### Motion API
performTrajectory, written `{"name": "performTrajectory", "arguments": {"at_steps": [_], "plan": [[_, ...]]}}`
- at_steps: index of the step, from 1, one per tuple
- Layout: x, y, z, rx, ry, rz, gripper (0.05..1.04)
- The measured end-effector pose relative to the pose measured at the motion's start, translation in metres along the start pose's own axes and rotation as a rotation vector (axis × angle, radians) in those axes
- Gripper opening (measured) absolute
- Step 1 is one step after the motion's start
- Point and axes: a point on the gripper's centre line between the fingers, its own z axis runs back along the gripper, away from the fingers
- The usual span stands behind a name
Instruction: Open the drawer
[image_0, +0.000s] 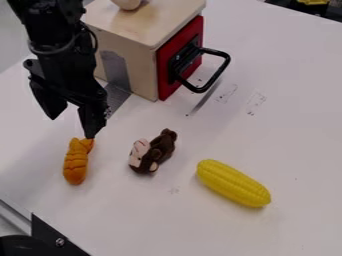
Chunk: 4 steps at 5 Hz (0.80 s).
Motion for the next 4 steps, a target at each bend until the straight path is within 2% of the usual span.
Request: {"name": "performTrajectory", "arguments": {"at_steps": [1,2,3,4], "plan": [[-0.003,-0.002,-0.004,-0.008,0.020,-0.002,1.000],[0.016,-0.016,-0.013,0.006,0.032,0.004,1.000],[0.039,-0.030,-0.021,0.038,0.025,-0.020,1.000],[0.070,-0.049,-0.026,0.048,0.001,-0.047,1.000]]}}
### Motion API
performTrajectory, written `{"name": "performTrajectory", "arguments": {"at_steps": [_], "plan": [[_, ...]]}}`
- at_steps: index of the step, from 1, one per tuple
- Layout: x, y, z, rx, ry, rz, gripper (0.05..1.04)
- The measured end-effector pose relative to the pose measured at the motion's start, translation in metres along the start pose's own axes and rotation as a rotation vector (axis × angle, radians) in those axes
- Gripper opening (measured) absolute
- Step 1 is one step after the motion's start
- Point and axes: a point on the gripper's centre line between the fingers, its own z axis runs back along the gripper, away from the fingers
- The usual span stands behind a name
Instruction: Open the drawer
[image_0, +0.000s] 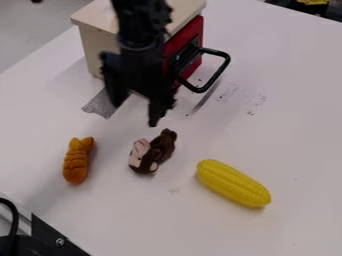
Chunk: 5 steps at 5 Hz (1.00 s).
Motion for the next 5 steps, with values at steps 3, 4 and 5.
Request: {"name": "performTrajectory", "arguments": {"at_steps": [3,4,5], "plan": [[0.108,-0.031,0.008,-0.070,-0.166,-0.014,1.000],[0.130,-0.040,0.000,-0.121,-0.154,0.013,1.000],[0.136,-0.047,-0.022,-0.133,-0.103,0.013,0.954]]}}
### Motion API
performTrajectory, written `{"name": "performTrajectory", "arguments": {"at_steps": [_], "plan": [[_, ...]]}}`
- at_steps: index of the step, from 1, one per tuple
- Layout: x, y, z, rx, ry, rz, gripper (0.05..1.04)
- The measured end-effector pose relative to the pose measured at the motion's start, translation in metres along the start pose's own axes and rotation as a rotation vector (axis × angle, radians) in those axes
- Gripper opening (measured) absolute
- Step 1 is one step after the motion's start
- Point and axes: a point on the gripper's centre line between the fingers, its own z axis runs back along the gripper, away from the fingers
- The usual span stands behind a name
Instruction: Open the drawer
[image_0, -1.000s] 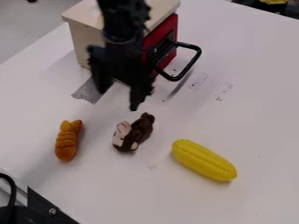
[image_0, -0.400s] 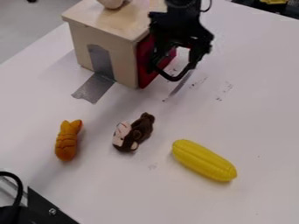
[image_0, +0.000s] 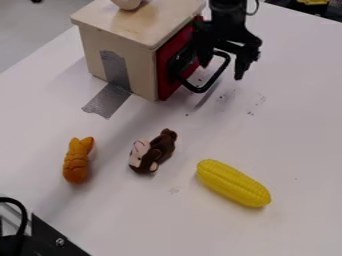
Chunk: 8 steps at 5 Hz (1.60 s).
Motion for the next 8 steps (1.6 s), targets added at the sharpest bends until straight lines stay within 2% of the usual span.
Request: {"name": "performTrajectory", "arguments": {"at_steps": [1,2,3,4,6,7,8], "plan": [[-0.007,0.000,-0.021,0.003,0.058,0.017,0.676],[-0.009,0.000,-0.026,0.007,0.072,0.023,0.378],[-0.010,-0.004,-0.026,-0.005,0.080,0.031,0.172],[-0.011,-0.022,-0.026,-0.019,0.086,0.005,0.127],[-0.013,-0.091,-0.017,-0.057,0.096,-0.115,0.122],[-0.011,-0.098,-0.020,-0.062,0.116,-0.095,0.143],[-0.004,-0.100,-0.016,-0.053,0.109,-0.074,0.351]]}}
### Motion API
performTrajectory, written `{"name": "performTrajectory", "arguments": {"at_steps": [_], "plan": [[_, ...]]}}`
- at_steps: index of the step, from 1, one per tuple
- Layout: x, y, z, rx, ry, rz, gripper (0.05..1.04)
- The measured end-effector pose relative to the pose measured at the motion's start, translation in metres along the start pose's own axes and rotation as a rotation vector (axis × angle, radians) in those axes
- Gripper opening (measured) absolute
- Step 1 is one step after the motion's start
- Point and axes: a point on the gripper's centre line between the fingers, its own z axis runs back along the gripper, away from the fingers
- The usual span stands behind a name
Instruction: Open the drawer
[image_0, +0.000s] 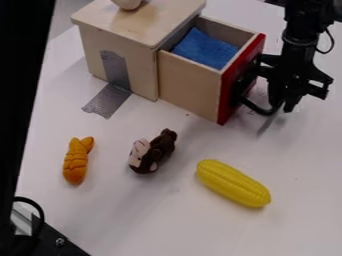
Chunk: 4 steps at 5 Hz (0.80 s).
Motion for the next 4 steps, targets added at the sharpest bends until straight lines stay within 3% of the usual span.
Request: {"name": "performTrajectory", "arguments": {"at_steps": [1,2,3,4], "plan": [[0.002,0.002,0.001,0.031,-0.018,0.017,0.666],[0.004,0.001,0.029,0.064,-0.096,0.027,0.961],[0.004,0.001,0.053,0.085,-0.128,0.045,0.998],[0.002,0.002,0.057,0.091,-0.115,0.053,0.997]]}}
